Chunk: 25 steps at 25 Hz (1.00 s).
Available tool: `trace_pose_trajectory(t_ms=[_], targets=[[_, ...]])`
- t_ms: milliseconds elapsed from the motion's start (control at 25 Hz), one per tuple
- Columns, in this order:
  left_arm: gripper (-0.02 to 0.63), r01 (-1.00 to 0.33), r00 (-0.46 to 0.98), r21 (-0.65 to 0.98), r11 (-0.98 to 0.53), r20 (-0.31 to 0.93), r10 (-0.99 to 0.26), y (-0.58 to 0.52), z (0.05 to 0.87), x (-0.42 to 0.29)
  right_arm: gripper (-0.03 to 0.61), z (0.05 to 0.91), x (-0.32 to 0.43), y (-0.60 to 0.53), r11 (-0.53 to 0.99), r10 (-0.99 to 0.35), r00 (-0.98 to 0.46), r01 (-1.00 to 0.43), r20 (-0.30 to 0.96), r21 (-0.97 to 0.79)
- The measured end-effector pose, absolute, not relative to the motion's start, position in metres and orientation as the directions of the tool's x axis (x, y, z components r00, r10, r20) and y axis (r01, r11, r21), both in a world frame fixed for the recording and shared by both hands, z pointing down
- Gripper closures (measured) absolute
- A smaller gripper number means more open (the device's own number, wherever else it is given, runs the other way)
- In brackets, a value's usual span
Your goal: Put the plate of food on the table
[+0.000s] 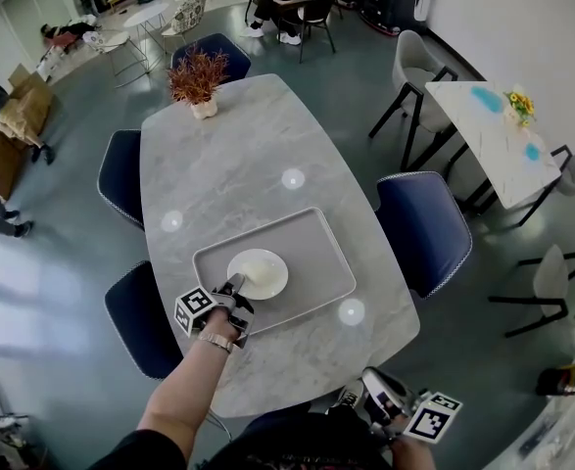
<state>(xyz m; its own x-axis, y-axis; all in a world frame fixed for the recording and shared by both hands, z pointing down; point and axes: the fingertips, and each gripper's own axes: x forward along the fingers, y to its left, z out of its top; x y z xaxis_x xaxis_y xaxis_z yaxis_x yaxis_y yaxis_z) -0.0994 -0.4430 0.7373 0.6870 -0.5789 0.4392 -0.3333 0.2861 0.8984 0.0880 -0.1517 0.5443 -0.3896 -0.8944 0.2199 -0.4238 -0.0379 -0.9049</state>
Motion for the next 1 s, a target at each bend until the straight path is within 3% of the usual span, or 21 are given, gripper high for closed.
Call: trace_pose_trajectory(t_ms=[600,1000], targets=[[0.589,-0.405,0.672,0.868,0.287,0.496,-0.55,-0.455,0.749,-0.089,0.568,0.546,0.092,-0.145,-0.06,-0.903,-0.365,-0.418,0.228,-0.906],[0.584,-0.529,0.636,0.808,0.259,0.579,-0.51,-0.457,0.757,-0.091,0.568,0.547,0.093,-0.143,-0.058,-0.903,-0.363,-0.43,0.231,-0.901]])
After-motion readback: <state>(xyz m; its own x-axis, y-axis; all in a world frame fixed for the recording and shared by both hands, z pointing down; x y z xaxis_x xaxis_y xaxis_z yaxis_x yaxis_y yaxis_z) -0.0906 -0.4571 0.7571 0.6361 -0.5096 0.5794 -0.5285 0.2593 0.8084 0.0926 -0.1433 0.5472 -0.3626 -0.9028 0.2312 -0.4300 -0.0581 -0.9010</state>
